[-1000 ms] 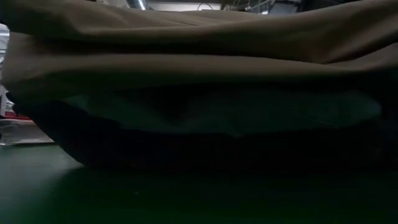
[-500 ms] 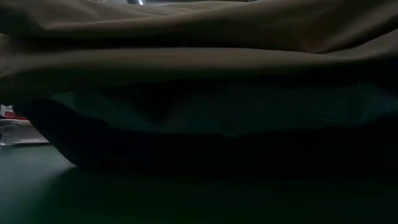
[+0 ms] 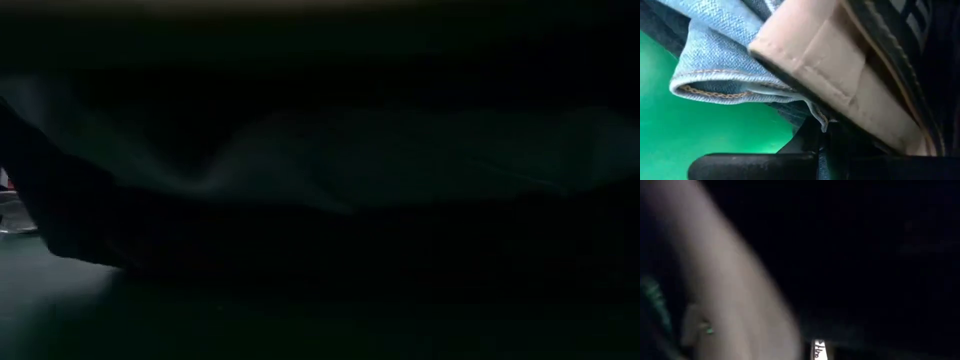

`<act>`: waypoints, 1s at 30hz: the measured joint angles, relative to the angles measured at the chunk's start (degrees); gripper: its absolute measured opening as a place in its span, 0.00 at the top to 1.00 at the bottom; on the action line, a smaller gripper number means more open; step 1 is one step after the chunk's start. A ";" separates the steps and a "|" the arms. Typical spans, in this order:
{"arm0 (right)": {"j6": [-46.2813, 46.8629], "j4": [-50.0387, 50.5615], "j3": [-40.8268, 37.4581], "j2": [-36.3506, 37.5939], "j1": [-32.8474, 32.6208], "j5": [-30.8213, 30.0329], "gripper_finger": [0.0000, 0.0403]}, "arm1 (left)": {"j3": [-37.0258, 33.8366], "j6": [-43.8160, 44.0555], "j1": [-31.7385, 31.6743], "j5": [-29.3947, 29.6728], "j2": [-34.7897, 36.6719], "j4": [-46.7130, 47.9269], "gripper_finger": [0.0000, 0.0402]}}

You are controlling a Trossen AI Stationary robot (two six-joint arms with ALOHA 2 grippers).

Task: Fold laundry
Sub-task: Put the stack of colored folded clothes into the red laundry bin

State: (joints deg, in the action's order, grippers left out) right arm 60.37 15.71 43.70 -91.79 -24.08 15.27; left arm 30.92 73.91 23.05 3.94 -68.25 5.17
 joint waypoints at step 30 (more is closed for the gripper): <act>-1.14 -15.37 0.00 11.15 3.83 -5.37 0.99 | 0.00 5.63 -0.04 -0.74 10.88 -0.24 0.99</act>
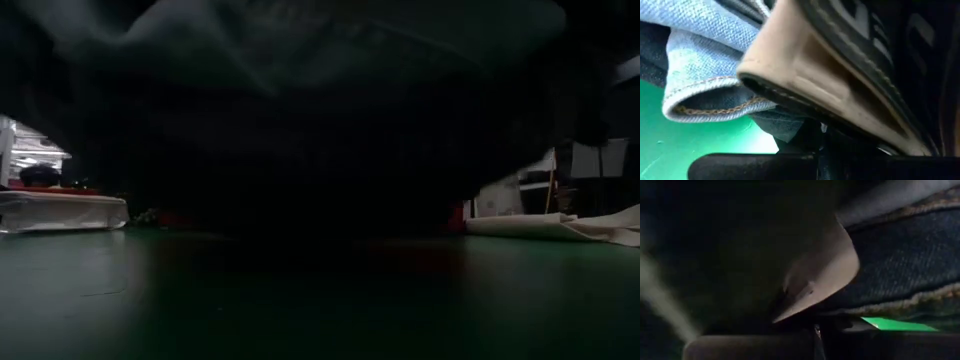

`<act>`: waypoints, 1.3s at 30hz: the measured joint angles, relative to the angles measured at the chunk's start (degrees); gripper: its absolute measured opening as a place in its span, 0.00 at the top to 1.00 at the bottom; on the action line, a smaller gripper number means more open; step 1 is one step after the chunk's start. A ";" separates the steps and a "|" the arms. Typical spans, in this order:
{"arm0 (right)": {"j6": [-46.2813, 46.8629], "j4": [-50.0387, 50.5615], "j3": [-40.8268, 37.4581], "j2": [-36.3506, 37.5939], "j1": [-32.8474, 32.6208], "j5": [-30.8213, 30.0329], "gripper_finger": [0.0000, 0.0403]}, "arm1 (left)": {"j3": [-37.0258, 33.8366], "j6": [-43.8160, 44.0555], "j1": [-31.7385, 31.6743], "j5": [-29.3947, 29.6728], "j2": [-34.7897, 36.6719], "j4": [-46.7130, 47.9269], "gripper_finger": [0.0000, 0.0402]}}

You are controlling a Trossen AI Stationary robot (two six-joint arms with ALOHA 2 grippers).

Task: Fold laundry
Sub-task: Put the stack of colored folded clothes into the red laundry bin

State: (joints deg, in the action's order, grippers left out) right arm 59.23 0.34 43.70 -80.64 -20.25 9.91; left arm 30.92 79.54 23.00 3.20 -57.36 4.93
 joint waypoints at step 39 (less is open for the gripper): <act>-14.69 5.24 10.73 7.58 6.61 -11.61 1.00 | 9.56 -6.24 -8.02 1.37 4.72 4.51 0.99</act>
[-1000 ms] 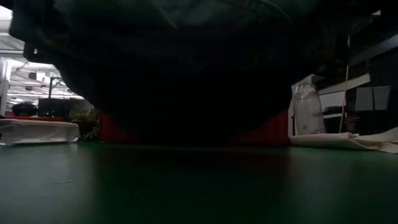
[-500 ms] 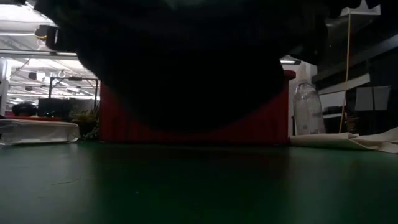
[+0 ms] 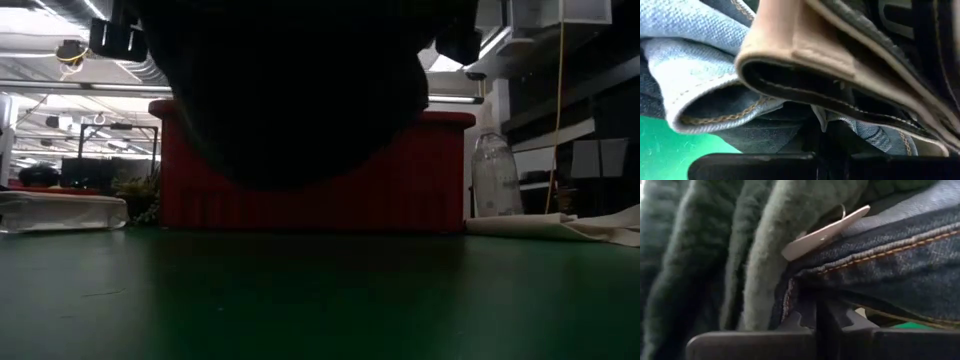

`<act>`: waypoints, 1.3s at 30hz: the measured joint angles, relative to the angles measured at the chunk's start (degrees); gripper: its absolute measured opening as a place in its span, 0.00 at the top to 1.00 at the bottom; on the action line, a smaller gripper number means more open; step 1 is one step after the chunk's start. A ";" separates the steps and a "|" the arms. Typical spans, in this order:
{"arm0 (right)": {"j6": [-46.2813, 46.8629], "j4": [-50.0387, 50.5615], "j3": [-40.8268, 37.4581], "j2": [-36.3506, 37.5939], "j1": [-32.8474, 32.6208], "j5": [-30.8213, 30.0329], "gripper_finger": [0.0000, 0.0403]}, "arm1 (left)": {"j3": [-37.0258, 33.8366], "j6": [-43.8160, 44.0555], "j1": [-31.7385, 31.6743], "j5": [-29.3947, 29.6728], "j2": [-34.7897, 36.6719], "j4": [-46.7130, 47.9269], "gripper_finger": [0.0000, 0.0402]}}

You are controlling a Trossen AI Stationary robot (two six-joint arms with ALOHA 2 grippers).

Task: Fold laundry
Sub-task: Put the stack of colored folded clothes into the red laundry bin

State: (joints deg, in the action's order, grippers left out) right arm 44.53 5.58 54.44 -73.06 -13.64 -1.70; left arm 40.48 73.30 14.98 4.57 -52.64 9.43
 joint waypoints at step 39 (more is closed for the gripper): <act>-6.03 6.28 11.25 -0.17 18.35 11.83 1.00 | 11.03 -3.50 -20.57 -9.63 0.00 5.70 0.99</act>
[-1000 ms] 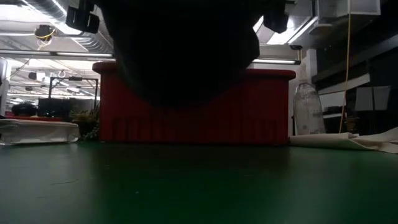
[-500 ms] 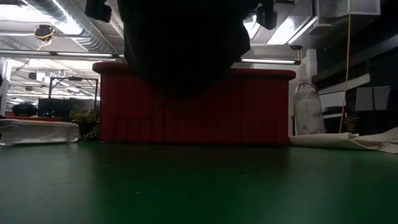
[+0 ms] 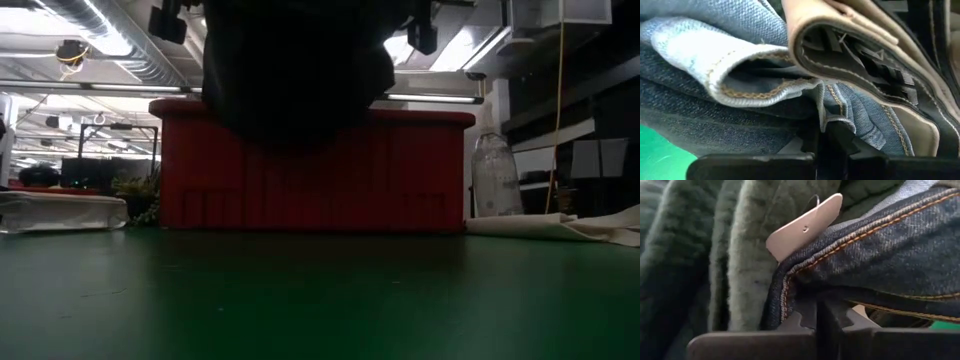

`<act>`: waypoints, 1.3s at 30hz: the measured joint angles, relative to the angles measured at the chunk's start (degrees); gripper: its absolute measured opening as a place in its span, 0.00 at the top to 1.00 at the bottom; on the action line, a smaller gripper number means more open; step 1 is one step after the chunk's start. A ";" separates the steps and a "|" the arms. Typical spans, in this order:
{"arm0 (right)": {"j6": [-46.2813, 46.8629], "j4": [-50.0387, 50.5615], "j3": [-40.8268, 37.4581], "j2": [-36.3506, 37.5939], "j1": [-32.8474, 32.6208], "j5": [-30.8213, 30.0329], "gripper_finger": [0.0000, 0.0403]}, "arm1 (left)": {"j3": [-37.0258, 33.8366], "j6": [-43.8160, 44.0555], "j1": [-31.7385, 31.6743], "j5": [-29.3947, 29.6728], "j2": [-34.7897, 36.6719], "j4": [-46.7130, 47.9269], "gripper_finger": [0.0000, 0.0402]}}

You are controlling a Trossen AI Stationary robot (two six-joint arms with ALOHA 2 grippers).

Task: Fold laundry
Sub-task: Put the stack of colored folded clothes into the red laundry bin

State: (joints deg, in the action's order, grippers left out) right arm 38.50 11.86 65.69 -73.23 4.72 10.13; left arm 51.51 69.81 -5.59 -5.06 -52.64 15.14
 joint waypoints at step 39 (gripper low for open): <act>-1.51 -1.27 4.79 0.07 -0.18 0.42 1.00 | 0.00 1.87 0.46 -0.22 -0.13 -6.61 0.99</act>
State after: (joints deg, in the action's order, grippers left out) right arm 36.99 10.59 70.48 -73.17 4.54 10.55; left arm 51.51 71.68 -5.13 -5.28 -52.77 8.52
